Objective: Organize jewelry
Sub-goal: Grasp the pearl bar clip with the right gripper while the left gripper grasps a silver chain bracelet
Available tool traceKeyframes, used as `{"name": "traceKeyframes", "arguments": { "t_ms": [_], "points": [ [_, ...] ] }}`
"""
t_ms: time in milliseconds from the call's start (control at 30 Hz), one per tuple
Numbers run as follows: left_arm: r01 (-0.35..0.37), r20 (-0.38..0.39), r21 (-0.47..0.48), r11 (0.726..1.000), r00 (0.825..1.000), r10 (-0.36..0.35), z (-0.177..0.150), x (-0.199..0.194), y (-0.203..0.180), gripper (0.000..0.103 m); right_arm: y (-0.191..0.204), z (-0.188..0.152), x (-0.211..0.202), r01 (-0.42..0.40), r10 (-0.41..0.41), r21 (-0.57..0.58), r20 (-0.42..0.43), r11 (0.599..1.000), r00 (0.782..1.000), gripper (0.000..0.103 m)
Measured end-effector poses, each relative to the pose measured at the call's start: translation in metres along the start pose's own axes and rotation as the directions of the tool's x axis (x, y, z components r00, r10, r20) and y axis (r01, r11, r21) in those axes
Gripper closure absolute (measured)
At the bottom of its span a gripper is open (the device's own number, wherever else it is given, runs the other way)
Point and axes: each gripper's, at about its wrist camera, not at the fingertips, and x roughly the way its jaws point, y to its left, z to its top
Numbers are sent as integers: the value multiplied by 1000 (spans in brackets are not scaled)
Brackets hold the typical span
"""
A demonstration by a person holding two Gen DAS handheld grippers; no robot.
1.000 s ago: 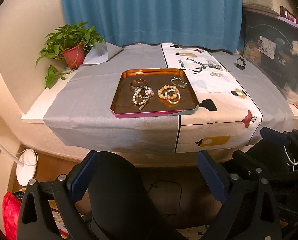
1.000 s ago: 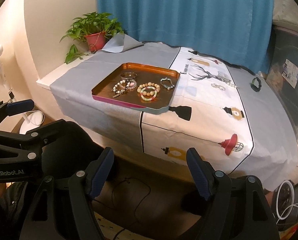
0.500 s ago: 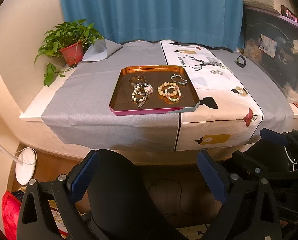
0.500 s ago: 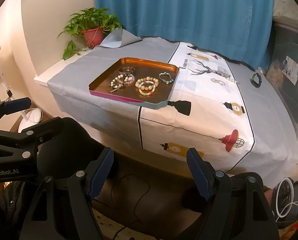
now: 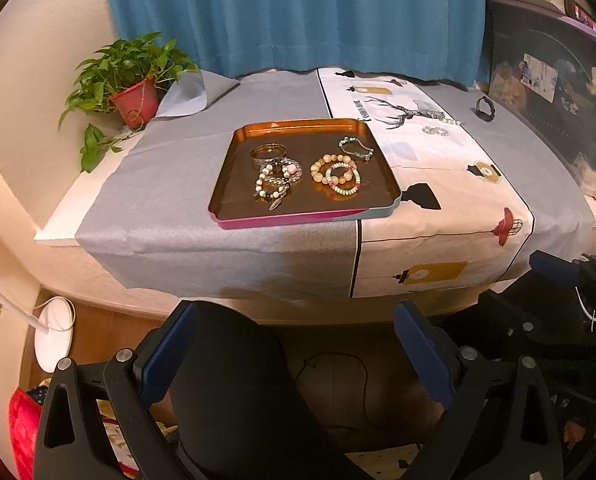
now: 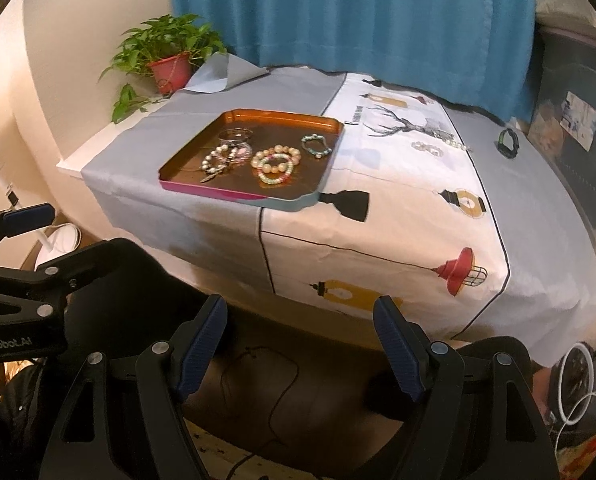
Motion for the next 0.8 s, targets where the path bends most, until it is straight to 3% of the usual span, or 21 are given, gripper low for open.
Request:
{"name": "traceKeyframes", "arguments": {
  "t_ms": [267,467,633,800],
  "points": [
    [47,-11,47,998,999,-47,41,20,-25,6,-57,14,17,42,-42,98,-4,994,999,27],
    [127,-21,111,986,992,-126,98,49,-65,6,-139,49,37,97,-100,156,9,983,995,27],
    [239,-45,167,956,971,-235,159,93,-113,6,-215,91,74,122,-125,154,9,981,992,26],
    [264,-60,304,915,964,-258,211,154,-170,6,-275,143,137,126,-126,77,-9,989,992,26]
  ]
}}
